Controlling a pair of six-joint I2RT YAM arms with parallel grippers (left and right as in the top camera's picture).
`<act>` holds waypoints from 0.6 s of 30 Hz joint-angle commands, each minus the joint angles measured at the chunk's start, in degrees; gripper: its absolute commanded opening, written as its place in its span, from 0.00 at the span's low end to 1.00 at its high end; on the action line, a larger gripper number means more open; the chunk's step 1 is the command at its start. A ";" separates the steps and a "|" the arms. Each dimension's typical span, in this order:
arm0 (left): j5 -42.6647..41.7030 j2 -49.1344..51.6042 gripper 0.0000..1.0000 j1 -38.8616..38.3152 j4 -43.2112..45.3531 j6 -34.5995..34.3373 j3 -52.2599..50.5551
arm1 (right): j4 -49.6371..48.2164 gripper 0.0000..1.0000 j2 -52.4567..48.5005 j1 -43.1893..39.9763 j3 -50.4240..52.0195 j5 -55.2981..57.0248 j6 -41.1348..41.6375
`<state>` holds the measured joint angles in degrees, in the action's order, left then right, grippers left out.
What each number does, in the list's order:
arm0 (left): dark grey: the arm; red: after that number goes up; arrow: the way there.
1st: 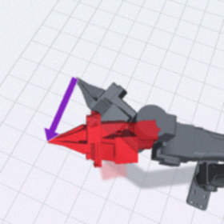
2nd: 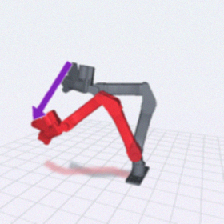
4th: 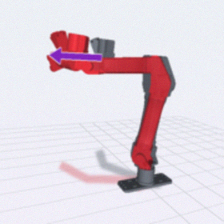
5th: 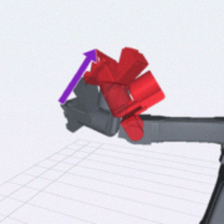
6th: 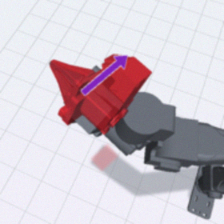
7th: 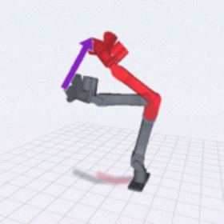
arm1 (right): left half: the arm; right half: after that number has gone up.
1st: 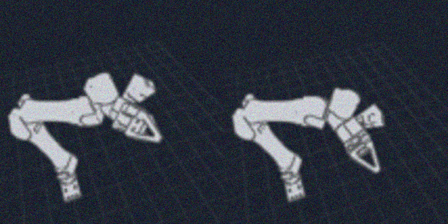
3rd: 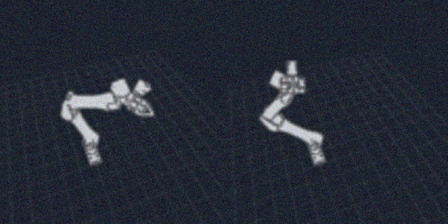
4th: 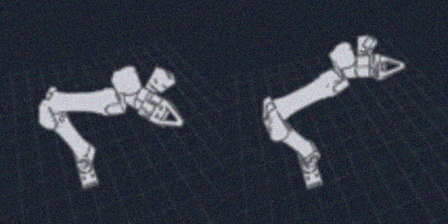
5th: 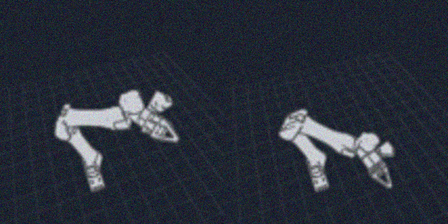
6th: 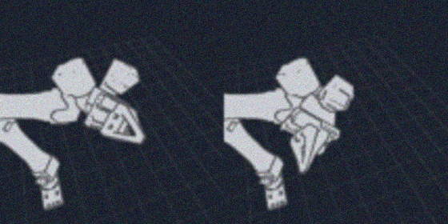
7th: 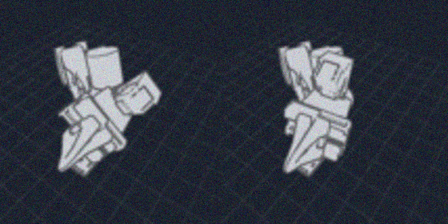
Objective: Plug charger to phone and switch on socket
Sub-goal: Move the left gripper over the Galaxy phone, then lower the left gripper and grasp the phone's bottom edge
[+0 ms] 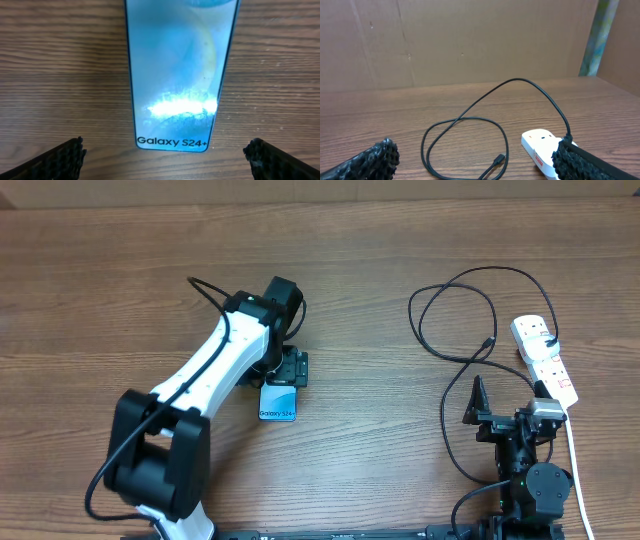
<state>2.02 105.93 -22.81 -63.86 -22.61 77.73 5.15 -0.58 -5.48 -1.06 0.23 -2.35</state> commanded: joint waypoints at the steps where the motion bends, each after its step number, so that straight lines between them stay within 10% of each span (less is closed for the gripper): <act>1: -1.86 3.10 1.00 -0.26 -0.13 -1.16 1.11 | -0.39 1.00 0.31 0.26 0.61 -0.37 -0.72; 18: -1.42 9.38 0.99 -0.04 3.61 0.13 0.61 | -0.39 1.00 0.31 0.26 0.61 -0.37 -0.72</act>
<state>0.89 114.19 -22.81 -60.66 -22.55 77.73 5.13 -0.58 -5.48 -1.06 0.21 -2.35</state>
